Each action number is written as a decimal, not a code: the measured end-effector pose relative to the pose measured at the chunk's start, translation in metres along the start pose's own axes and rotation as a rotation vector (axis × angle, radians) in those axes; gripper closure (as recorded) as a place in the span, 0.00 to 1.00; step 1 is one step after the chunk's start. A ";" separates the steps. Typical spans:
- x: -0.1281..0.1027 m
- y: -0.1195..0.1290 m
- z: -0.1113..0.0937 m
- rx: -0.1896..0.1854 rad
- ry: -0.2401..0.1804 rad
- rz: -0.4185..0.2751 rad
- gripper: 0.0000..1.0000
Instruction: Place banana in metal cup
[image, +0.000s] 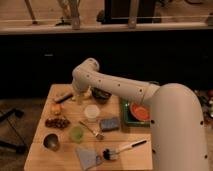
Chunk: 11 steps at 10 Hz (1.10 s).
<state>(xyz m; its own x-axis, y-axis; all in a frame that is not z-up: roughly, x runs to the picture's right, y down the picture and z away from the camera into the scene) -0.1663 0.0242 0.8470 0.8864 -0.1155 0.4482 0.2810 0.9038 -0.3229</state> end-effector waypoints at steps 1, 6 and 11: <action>0.006 -0.003 0.005 -0.003 -0.004 0.010 0.20; 0.025 -0.012 0.028 0.018 -0.051 0.021 0.20; 0.045 -0.016 0.051 0.005 -0.076 0.021 0.20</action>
<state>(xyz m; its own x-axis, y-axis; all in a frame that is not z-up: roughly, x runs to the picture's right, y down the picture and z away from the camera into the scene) -0.1500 0.0256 0.9148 0.8618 -0.0651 0.5031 0.2608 0.9075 -0.3292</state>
